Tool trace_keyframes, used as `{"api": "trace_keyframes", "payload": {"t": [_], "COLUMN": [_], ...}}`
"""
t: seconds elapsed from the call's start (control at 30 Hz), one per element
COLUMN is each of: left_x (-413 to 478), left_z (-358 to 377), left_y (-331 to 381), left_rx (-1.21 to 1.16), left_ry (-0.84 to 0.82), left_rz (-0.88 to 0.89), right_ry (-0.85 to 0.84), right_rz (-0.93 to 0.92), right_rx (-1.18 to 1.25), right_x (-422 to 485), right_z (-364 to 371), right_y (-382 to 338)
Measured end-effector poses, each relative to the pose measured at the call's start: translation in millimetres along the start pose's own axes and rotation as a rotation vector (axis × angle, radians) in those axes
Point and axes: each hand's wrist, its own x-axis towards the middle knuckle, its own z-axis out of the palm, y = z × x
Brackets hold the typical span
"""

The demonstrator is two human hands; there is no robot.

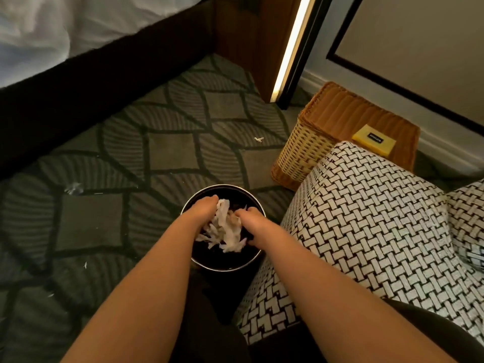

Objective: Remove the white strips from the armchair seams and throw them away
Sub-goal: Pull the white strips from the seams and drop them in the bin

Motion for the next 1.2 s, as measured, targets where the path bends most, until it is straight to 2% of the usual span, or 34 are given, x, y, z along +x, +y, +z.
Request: {"api": "trace_keyframes", "payload": {"t": [0.17, 0.33, 0.43, 0.57, 0.83, 1.07, 1.13, 1.2], "left_x": [-23.6, -65.0, -101.5, -145.6, -239.1, -275.5, -275.5, -269.2], "left_z": [5.9, 22.4, 39.6, 62.7, 131.2, 225.3, 247.7, 261.8], "left_y": [-3.3, 9.3, 22.6, 40.4, 87.3, 104.4, 106.0, 105.2], "left_rx": [0.041, 0.013, -0.050, 0.030, 0.214, 0.622, 0.768, 0.891], "left_ry": [0.010, 0.094, 0.008, -0.114, -0.320, -0.485, -0.449, -0.335], "left_rz": [0.124, 0.366, 0.434, 0.523, 0.684, 0.837, 0.830, 0.806], "right_ry": [0.038, 0.028, 0.042, 0.078, 0.201, 0.417, 0.465, 0.526], "right_rz": [-0.031, -0.184, -0.285, -0.399, -0.502, -0.398, -0.351, -0.316], "right_rx": [-0.047, -0.036, -0.046, -0.114, -0.069, 0.167, 0.243, 0.320], "right_x": [-21.0, -69.2, -105.4, -141.4, -202.9, -220.6, -219.5, -215.2], "right_z": [-27.2, -67.4, -97.8, -138.7, -232.7, -294.7, -303.8, -309.1], "right_y": [-7.0, -10.8, -9.6, 6.3, 101.9, 206.2, 232.3, 254.5]}}
